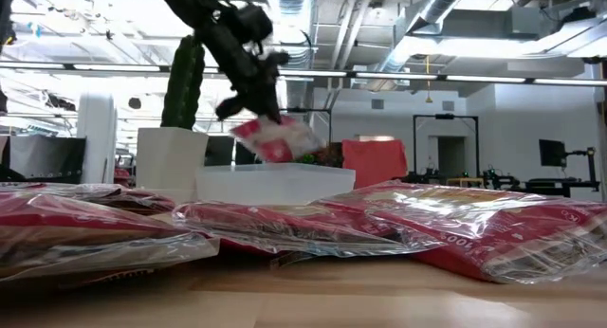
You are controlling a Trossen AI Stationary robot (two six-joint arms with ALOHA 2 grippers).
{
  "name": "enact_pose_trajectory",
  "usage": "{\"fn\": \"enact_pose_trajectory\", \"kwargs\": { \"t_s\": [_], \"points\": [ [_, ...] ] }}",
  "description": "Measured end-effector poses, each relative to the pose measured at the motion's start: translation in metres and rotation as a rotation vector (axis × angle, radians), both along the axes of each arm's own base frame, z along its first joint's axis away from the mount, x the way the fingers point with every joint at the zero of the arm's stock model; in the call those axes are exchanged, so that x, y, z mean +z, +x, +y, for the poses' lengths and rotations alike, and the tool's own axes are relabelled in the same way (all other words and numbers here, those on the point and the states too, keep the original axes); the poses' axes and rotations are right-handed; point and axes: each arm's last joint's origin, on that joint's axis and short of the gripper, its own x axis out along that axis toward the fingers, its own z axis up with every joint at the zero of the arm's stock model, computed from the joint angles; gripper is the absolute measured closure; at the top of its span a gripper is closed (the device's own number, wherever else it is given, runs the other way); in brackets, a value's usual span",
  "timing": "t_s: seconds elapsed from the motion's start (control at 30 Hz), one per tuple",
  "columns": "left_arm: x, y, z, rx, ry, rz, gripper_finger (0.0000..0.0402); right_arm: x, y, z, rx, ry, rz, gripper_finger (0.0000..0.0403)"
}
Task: Sort popcorn bags into baskets
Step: Put the red popcorn bag into the transparent bin
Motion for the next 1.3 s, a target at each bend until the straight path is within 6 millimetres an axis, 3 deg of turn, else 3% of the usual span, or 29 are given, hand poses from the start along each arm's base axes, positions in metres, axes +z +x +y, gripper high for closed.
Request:
{"fn": "enact_pose_trajectory", "kwargs": {
  "t_s": [0.27, 0.4, 0.53, 0.77, 0.9, 1.03, 1.23, 1.3],
  "points": [
    [-0.034, 0.014, 0.013, -0.057, -0.063, 0.204, 0.0401, -0.002, -0.001, 0.008, 0.022, 0.003, 0.019, 0.0387],
    [-0.037, 0.015, 0.016, -0.030, -0.039, 0.223, 0.0387, -0.002, -0.002, 0.010, 0.028, 0.003, 0.021, 0.0385],
    [-0.037, 0.012, 0.020, 0.033, 0.016, 0.271, 0.0338, -0.002, -0.002, 0.010, 0.031, 0.003, 0.023, 0.0368],
    [-0.036, 0.010, 0.020, 0.047, -0.007, 0.276, 0.0216, -0.004, -0.003, 0.010, 0.030, -0.001, 0.046, 0.0358],
    [-0.025, 0.013, 0.019, 0.009, -0.071, 0.226, 0.0179, -0.004, -0.004, 0.010, 0.032, -0.002, 0.057, 0.0366],
    [-0.014, 0.028, 0.002, -0.123, -0.134, 0.119, 0.0209, -0.004, -0.004, 0.010, 0.031, -0.002, 0.058, 0.0377],
    [-0.028, 0.047, -0.029, -0.187, 0.024, 0.255, 0.0371, -0.005, -0.004, 0.010, 0.031, -0.003, 0.061, 0.0384],
    [-0.034, 0.056, -0.035, -0.203, 0.060, 0.234, 0.0389, -0.005, -0.004, 0.010, 0.031, -0.003, 0.062, 0.0380]
  ]
}}
